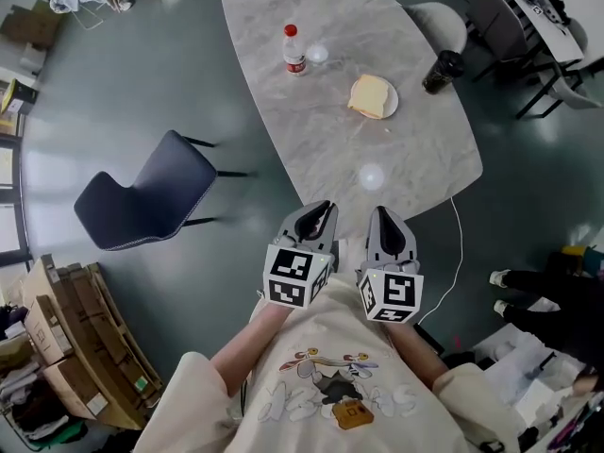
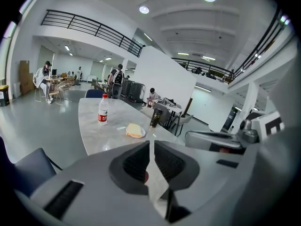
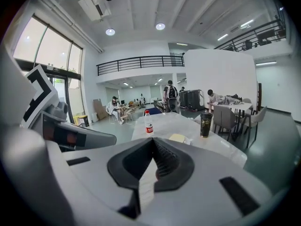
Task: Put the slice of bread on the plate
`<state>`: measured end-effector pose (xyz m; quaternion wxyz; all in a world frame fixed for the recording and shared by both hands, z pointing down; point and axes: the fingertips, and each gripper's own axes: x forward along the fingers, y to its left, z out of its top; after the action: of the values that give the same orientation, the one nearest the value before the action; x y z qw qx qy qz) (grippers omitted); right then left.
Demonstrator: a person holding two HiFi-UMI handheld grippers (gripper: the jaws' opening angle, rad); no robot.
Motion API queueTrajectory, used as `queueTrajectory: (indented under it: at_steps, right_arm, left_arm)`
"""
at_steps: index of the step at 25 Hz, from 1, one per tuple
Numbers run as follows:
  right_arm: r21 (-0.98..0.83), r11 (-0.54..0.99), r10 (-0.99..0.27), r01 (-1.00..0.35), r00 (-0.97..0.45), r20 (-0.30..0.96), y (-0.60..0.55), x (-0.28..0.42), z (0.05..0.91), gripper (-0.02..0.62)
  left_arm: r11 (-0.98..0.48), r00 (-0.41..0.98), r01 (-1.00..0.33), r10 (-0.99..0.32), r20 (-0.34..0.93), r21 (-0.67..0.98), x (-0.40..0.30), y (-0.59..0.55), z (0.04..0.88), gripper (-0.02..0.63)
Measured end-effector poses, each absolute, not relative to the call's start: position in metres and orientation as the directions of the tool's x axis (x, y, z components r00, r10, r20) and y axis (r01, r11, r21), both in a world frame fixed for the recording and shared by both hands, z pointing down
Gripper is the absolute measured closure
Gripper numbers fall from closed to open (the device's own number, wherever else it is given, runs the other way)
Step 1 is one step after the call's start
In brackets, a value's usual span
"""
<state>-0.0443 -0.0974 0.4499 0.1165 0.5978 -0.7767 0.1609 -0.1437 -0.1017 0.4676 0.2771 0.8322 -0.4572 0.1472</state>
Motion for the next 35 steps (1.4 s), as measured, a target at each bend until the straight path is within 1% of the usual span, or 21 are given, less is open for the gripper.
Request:
queueTrajectory:
  at_steps: [4, 6, 9, 14, 17, 23, 35]
  right_arm:
    - [-0.162, 0.218, -0.879, -0.962, -0.266, 0.395, -0.073, -0.060, 0.451, 0.591]
    - [-0.148, 0.233, -0.878, -0.961, -0.273, 0.393, -0.069, -0.067, 0.450, 0.591]
    - [-0.116, 0.259, -0.878, -0.959, -0.284, 0.386, -0.065, -0.074, 0.450, 0.591]
    - [-0.079, 0.241, -0.880, -0.967, -0.253, 0.403, -0.063, -0.063, 0.449, 0.591]
    - [-0.063, 0.290, -0.872, -0.955, -0.290, 0.393, -0.066, -0.066, 0.443, 0.591]
    - [-0.027, 0.368, -0.853, -0.929, -0.349, 0.388, -0.076, -0.082, 0.439, 0.591]
    - [0.000, 0.390, -0.848, -0.921, -0.358, 0.391, -0.072, -0.095, 0.437, 0.591]
  left_arm:
    - [-0.460, 0.552, -0.833, -0.663, 0.505, 0.307, -0.147, -0.071, 0.465, 0.565]
    - [-0.492, 0.563, -0.824, -0.650, 0.510, 0.283, -0.150, -0.060, 0.466, 0.565]
    - [-0.496, 0.572, -0.818, -0.648, 0.502, 0.292, -0.157, -0.058, 0.467, 0.565]
    - [-0.501, 0.574, -0.816, -0.647, 0.501, 0.288, -0.156, -0.059, 0.467, 0.565]
    - [-0.519, 0.579, -0.812, -0.651, 0.491, 0.269, -0.149, -0.062, 0.461, 0.565]
    - [-0.495, 0.558, -0.828, -0.676, 0.482, 0.264, -0.154, -0.072, 0.458, 0.565]
    - [-0.491, 0.566, -0.823, -0.668, 0.483, 0.284, -0.163, -0.073, 0.457, 0.565]
